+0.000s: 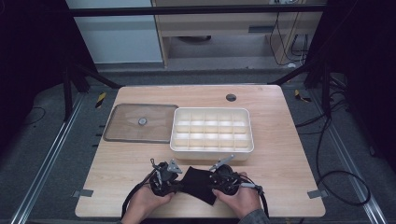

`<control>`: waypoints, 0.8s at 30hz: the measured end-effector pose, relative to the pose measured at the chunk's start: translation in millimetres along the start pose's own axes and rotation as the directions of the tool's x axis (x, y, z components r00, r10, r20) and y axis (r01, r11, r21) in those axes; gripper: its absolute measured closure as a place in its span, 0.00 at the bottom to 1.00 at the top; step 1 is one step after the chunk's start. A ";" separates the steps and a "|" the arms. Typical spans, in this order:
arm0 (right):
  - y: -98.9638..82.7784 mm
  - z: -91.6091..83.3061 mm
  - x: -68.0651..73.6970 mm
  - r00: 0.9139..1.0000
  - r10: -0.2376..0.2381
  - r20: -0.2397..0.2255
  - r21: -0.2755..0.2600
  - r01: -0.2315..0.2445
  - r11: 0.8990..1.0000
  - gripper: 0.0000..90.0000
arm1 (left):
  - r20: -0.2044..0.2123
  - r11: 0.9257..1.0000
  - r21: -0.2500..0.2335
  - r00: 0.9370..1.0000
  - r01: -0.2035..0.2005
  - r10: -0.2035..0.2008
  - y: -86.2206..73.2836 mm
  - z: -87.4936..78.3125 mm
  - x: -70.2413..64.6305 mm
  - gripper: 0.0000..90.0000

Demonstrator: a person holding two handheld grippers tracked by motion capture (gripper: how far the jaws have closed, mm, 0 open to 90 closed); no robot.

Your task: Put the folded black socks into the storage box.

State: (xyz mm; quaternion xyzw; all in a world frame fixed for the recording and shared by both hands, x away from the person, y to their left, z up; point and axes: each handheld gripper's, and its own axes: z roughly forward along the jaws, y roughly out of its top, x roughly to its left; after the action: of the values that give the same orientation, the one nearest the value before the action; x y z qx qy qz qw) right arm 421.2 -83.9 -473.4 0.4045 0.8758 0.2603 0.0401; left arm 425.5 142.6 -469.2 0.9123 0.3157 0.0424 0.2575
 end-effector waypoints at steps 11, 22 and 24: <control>-0.1 0.2 0.2 1.000 0.008 -0.002 -0.004 -0.008 1.000 0.77 | 0.003 0.999 -0.031 1.000 -0.023 0.023 7.4 -14.9 -7.0 0.91; 0.1 0.4 0.9 1.000 0.015 -0.004 -0.008 -0.015 1.000 0.77 | 0.028 0.995 -0.070 0.997 -0.064 0.067 19.8 -27.5 -21.5 0.91; 0.6 0.9 1.4 1.000 0.020 -0.008 -0.008 -0.020 1.000 0.77 | 0.034 0.995 -0.076 0.997 -0.069 0.072 21.5 -28.4 -24.2 0.91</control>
State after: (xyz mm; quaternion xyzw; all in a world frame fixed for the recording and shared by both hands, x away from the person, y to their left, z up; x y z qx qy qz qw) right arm 420.9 -82.2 -473.6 0.4120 0.8708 0.2658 0.0359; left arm 411.3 126.3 -432.0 0.9131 0.2768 0.0464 0.2956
